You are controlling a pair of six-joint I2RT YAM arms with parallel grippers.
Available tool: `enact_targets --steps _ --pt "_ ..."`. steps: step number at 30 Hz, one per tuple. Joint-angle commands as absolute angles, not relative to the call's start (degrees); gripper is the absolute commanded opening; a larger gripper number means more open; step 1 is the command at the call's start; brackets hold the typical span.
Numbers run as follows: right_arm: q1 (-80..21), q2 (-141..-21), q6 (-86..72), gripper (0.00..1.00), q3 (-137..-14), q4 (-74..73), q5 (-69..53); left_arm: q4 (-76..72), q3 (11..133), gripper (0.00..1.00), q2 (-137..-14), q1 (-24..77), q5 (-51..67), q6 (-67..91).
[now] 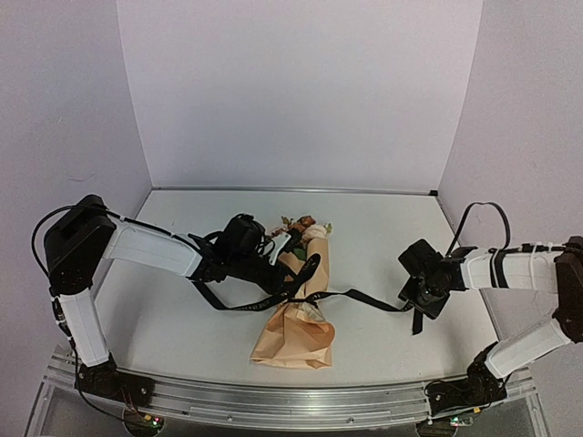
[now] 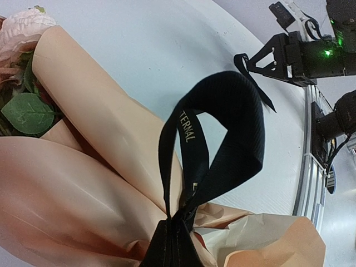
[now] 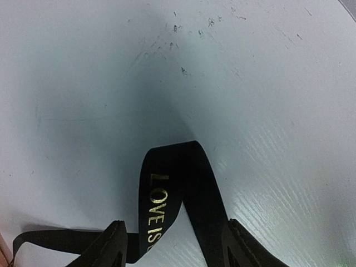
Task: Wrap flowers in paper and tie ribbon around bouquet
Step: Pick up the right side of the half-tied ribbon from the folded bouquet.
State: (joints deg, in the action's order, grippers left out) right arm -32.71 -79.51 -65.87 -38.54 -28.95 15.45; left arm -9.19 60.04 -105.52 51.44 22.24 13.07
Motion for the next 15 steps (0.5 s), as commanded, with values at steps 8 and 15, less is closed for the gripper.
enact_targets --steps 8,15 --pt "-28.75 -86.58 -59.11 0.21 -44.98 -27.77 14.47 -12.94 57.97 0.0 -100.59 51.59 23.15 8.52" --pt "-28.88 -89.03 -57.12 0.0 -48.32 -27.8 12.62 -17.02 54.93 0.0 -98.86 51.65 24.45 6.23"
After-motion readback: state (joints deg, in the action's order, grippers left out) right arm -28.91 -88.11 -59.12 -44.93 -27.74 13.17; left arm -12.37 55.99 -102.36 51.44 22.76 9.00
